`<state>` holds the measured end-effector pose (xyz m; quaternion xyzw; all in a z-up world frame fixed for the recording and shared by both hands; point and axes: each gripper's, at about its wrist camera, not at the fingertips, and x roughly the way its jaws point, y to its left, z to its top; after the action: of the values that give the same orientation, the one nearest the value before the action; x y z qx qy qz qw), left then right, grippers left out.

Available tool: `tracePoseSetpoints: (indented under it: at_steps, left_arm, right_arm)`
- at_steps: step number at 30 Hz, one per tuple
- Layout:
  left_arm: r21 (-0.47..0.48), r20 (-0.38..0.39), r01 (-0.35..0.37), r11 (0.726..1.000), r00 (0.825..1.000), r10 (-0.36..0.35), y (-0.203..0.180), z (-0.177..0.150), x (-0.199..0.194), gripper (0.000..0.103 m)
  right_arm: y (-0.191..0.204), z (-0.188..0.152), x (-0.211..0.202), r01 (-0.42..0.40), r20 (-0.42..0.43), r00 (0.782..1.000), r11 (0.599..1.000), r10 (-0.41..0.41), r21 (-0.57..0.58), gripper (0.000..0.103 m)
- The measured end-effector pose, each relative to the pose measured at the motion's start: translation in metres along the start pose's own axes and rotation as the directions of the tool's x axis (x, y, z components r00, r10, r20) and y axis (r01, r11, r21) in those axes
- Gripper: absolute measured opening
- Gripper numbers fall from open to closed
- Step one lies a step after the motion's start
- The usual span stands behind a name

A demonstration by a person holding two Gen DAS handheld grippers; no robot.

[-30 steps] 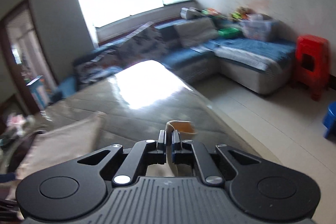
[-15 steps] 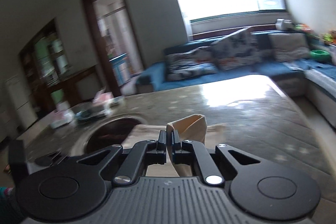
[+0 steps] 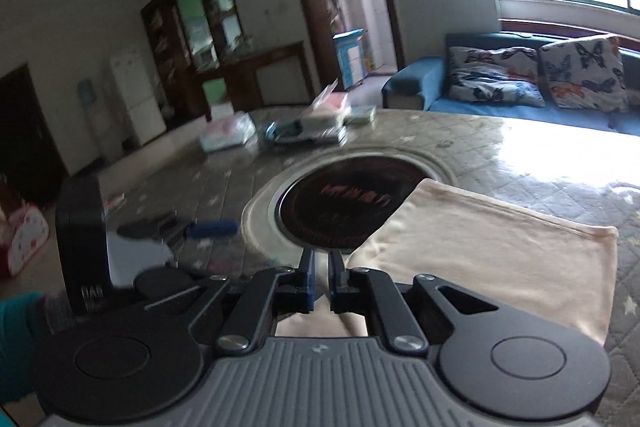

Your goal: Fold clothes

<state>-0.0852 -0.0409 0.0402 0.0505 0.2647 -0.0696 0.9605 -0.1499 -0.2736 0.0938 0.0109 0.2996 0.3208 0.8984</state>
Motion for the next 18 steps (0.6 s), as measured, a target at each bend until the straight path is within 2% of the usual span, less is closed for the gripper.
tracePoseSetpoints:
  at_steps: [3, 5, 6, 8, 11, 14, 18]
  left_arm:
    - [0.005, 0.007, 0.012, 1.0, 1.0, -0.012, -0.003, 0.001, -0.002, 0.092]
    - [0.019, 0.014, 0.039, 0.999, 0.999, -0.039, -0.008, 0.002, -0.005, 0.092]
    - [0.027, 0.018, 0.053, 0.998, 0.998, -0.054, -0.011, 0.002, -0.006, 0.087]
    - [0.048, 0.022, 0.088, 0.995, 0.996, -0.089, -0.02, 0.003, -0.007, 0.083]
    - [0.087, 0.015, 0.152, 0.985, 0.988, -0.154, -0.035, 0.002, -0.009, 0.072]
    - [0.137, -0.013, 0.206, 0.969, 0.978, -0.206, -0.053, -0.002, -0.005, 0.059]
    - [0.178, -0.049, 0.226, 0.958, 0.974, -0.221, -0.071, -0.007, 0.005, 0.058]
  right_arm:
    - [-0.004, -0.001, -0.008, 0.014, 0.008, 1.0, 1.0, -0.014, 0.007, 0.009]
    - [-0.014, -0.003, -0.019, 0.052, 0.007, 0.999, 0.999, -0.052, 0.009, 0.01]
    - [-0.018, -0.005, -0.025, 0.074, 0.005, 0.997, 0.997, -0.074, 0.008, 0.011]
    - [-0.028, -0.012, -0.037, 0.133, -0.012, 0.991, 0.991, -0.133, 0.007, 0.019]
    - [-0.046, -0.027, -0.052, 0.235, -0.057, 0.97, 0.972, -0.235, -0.004, 0.021]
    - [-0.063, -0.051, -0.064, 0.305, -0.125, 0.946, 0.952, -0.301, 0.015, 0.021]
    - [-0.077, -0.078, -0.071, 0.341, -0.179, 0.928, 0.939, -0.328, 0.046, 0.021]
